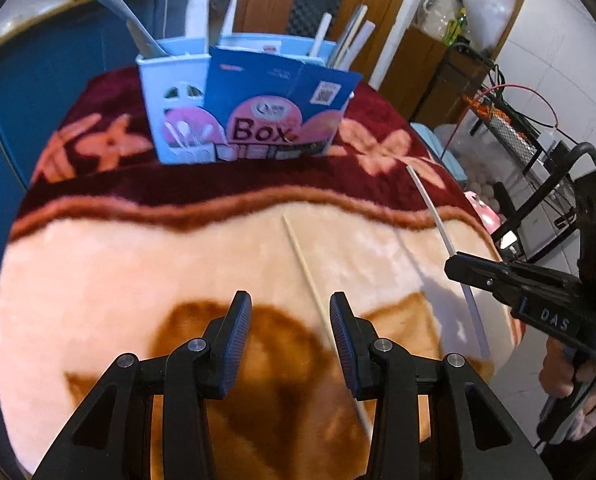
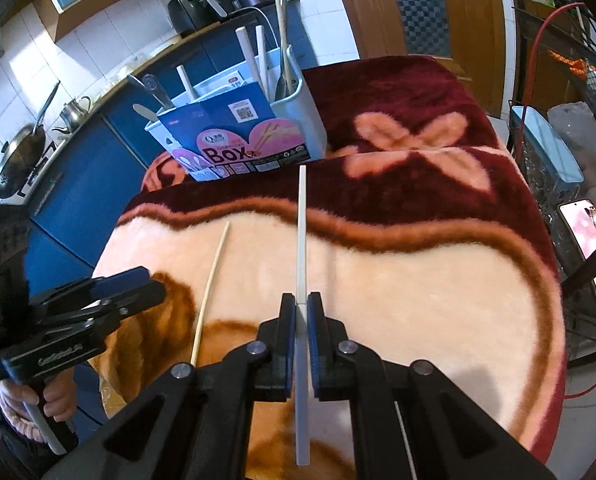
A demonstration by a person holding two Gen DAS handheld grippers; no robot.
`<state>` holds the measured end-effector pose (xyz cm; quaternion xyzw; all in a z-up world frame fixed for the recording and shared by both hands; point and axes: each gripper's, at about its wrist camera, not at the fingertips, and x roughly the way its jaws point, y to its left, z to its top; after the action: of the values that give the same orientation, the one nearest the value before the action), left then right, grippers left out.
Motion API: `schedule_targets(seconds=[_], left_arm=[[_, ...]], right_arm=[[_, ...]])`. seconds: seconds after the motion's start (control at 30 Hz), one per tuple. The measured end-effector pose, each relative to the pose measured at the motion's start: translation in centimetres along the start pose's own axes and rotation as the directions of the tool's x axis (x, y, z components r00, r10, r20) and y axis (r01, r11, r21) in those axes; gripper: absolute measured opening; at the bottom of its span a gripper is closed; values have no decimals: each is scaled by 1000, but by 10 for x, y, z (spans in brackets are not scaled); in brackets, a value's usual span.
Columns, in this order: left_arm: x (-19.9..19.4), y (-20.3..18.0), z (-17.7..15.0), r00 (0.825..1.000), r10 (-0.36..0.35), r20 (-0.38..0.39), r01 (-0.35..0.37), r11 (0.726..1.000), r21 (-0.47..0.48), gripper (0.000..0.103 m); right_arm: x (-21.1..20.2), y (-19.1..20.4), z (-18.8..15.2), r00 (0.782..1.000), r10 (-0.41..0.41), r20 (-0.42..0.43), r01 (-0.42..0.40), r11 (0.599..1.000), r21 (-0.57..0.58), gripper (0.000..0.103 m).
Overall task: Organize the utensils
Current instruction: 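Grasp the thin wooden chopstick with the left tool, then carry both chopsticks into the caddy and open both tools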
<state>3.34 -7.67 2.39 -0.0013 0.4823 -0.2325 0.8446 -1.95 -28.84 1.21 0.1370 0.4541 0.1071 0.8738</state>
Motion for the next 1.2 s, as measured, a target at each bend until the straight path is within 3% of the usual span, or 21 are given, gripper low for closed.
schedule_targets(seconds=[0.23,0.57,0.73,1.0,1.13,1.2], left_arm=[[20,-10,16,986,-83,-144,77,996,-46,41],[47,-24,27,945,-40,-325,34,999,-23,39],[63,-23,26,914,-62,-402,47,998,-48,18],[69,-12,28,909,-88,-408,57,995,-88,7],[60,-6,26,924,-113,-367,87,992,-87,4],[48,-5,25,941,-126,-313,106,991,-82,4]], right_arm=[[-4,-9,-2,999,33,5,-33,999,6,8],[-19,-6,7,999,38,34,-37,999,-26,8],[-23,-3,11,998,44,46,-42,998,-39,8],[-20,1,15,997,62,52,-59,997,-52,8],[-20,4,16,995,73,63,-69,996,-57,8],[-22,4,17,994,80,80,-76,996,-55,8]])
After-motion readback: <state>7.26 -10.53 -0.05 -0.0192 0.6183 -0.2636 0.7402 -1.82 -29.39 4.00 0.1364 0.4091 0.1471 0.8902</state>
